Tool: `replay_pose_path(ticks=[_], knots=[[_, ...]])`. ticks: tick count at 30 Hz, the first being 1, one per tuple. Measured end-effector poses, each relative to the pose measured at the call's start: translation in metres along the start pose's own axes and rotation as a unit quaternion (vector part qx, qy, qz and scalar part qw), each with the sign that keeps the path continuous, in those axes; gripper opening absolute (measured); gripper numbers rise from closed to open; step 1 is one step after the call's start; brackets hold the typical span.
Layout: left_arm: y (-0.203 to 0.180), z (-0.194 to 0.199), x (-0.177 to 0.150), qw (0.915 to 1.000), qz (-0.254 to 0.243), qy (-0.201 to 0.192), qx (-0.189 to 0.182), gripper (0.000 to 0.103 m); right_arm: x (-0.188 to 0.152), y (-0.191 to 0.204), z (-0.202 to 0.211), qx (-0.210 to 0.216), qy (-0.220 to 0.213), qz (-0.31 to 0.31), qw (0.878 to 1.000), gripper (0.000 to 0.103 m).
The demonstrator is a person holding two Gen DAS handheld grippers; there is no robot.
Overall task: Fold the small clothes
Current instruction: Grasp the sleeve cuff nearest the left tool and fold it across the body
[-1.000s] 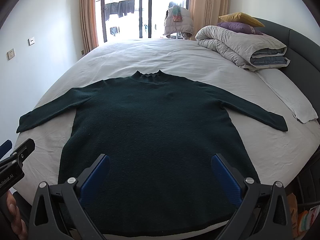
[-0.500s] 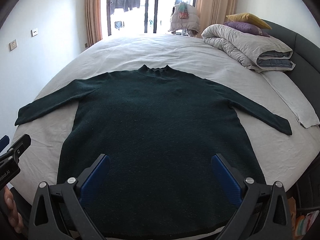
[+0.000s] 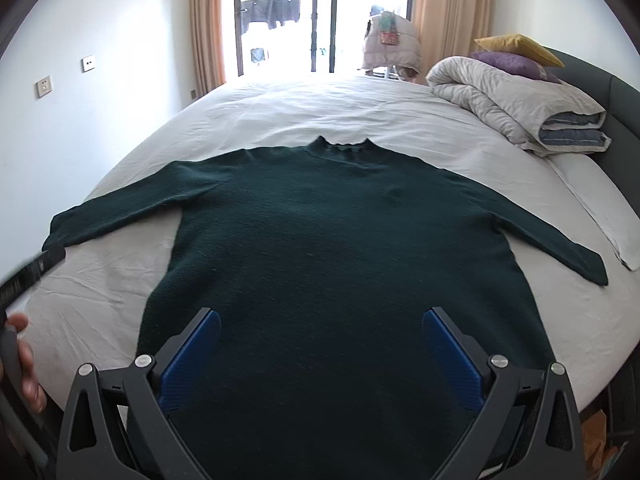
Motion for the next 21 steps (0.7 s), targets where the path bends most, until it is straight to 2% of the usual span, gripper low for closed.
replay_pose_path(ticks=[2,7,9,12,14,15,18,21], knots=[[0.014,-0.010,0.011,0.9987,0.022,-0.001,-0.045,0.103,0.002,0.005,-0.006,0.003,0.002,0.007,1.000,0.103],[0.041,-0.039,0.030,0.9964,0.061,0.003,-0.058,0.103,0.006,0.015,-0.022,0.003,0.015,0.018,1.000,0.103],[0.061,-0.058,0.036,0.9898,0.114,0.025,-0.081,0.103,0.006,0.017,-0.029,0.004,0.021,0.020,1.000,0.103],[0.106,-0.081,0.038,0.9636,0.238,0.031,-0.117,0.103,0.006,0.019,-0.038,0.003,0.030,0.023,0.999,0.103],[0.134,-0.093,0.040,0.9460,0.303,0.023,-0.113,0.103,0.005,0.019,-0.043,0.004,0.035,0.023,0.999,0.103],[0.148,-0.101,0.040,0.9334,0.338,0.021,-0.118,0.103,0.005,0.019,-0.046,0.004,0.037,0.022,0.999,0.103],[0.175,-0.122,0.039,0.9017,0.412,0.030,-0.129,0.101,0.007,0.020,-0.054,0.012,0.044,0.015,0.999,0.103],[0.184,-0.138,0.043,0.8821,0.453,0.036,-0.125,0.095,0.010,0.025,-0.061,0.019,0.046,0.014,0.999,0.103]])
Point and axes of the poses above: each gripper's, at about its wrist camera, not at the fingertips, and z roughly against the way its jaws point, y to its left, x to its top, the point moved 1 cm from there along -z, roughly the way its jaws point, and after that the axes turned 9 degrees about x, right-handed, at the moved point
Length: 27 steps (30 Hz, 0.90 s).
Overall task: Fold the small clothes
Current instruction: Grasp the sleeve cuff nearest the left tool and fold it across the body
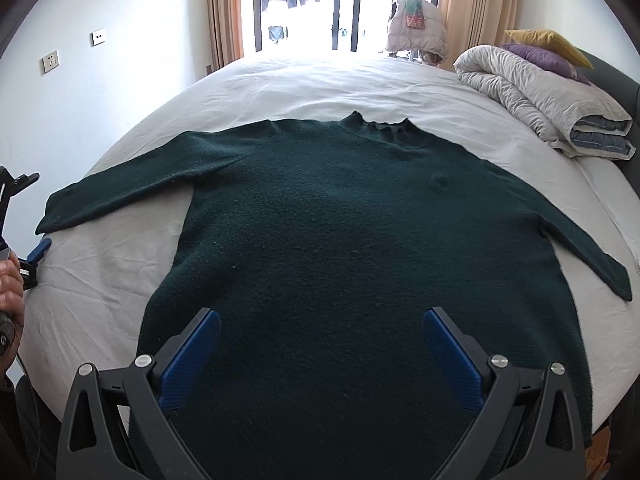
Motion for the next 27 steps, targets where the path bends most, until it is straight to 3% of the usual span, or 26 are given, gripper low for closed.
replay_pose_path(ticks=[3,6,11,15,18,21,27], knots=[[0.005,-0.013,0.010,0.9982,0.057,0.002,-0.016,0.087,0.002,0.004,-0.004,0.005,0.002,0.004,1.000,0.103],[0.010,-0.030,0.009,0.9923,0.119,0.003,-0.034,0.087,0.002,0.005,-0.007,0.012,0.004,0.002,1.000,0.103],[0.011,-0.055,-0.012,0.9913,0.130,-0.016,-0.017,0.087,0.003,0.000,-0.009,0.015,0.001,-0.005,1.000,0.103],[0.024,-0.055,-0.001,0.9792,0.195,-0.030,-0.045,0.085,0.003,-0.011,-0.009,0.015,0.000,-0.025,1.000,0.103],[0.036,-0.045,-0.009,0.9710,0.233,-0.044,-0.030,0.075,0.003,-0.014,-0.012,0.022,0.001,-0.038,0.999,0.103],[0.032,-0.042,-0.027,0.9722,0.229,-0.049,-0.004,0.075,0.002,-0.013,-0.012,0.026,0.002,-0.035,0.999,0.103],[0.007,-0.088,-0.025,0.9737,0.220,-0.047,0.038,0.075,0.002,-0.015,-0.011,0.028,-0.001,-0.040,0.999,0.103]])
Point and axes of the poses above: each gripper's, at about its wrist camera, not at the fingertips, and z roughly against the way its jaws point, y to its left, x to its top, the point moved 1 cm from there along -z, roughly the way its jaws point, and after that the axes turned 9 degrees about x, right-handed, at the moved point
